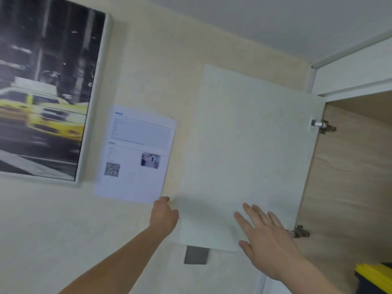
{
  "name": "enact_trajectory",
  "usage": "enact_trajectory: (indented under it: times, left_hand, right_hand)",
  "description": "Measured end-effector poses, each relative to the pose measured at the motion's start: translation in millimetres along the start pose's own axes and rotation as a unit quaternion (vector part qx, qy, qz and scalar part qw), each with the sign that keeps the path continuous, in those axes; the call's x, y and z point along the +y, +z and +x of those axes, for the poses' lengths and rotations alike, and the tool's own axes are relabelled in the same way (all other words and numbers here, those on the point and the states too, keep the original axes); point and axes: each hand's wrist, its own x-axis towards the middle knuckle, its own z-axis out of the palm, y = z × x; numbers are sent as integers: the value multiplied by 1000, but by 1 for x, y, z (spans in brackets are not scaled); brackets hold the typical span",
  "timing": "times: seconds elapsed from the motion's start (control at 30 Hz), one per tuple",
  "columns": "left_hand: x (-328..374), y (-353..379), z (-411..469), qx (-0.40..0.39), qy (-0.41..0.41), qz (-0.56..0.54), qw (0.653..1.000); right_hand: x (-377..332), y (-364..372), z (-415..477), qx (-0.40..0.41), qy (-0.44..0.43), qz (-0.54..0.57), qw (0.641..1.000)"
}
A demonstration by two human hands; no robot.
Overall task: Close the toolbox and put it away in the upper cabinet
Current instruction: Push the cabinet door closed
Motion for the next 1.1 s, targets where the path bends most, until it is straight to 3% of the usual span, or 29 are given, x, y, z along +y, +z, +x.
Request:
enact_trajectory:
  times: [0.17, 0.4, 0.57, 0.73, 0.87, 0.93, 1.1]
  left_hand:
    - [-21, 18, 28, -59, -5, -68, 996]
    - [-31, 17, 16, -49, 66, -1, 997]
    - [-40, 14, -46, -47, 169, -21, 984]
    - [-43, 21, -129, -108, 271, -75, 954]
    - [-23, 52, -205, -180, 390, -98, 898]
    - [-8, 76, -239, -208, 412, -115, 880]
    - [34, 139, -313, -208, 406, -112, 883]
  right_hand:
    - [-34, 10, 53, 3, -15, -17, 1000]
    - [-53, -8, 53, 26, -26, -26, 999]
    - [-60, -53, 19, 117, -78, -80, 987]
    - [-64, -90, -16, 197, -161, -116, 960]
    - [-41, -108, -69, 149, -153, -186, 959]
    - [-23, -113, -100, 111, -127, -210, 963]
    - [34, -121, -183, -11, -22, -263, 965]
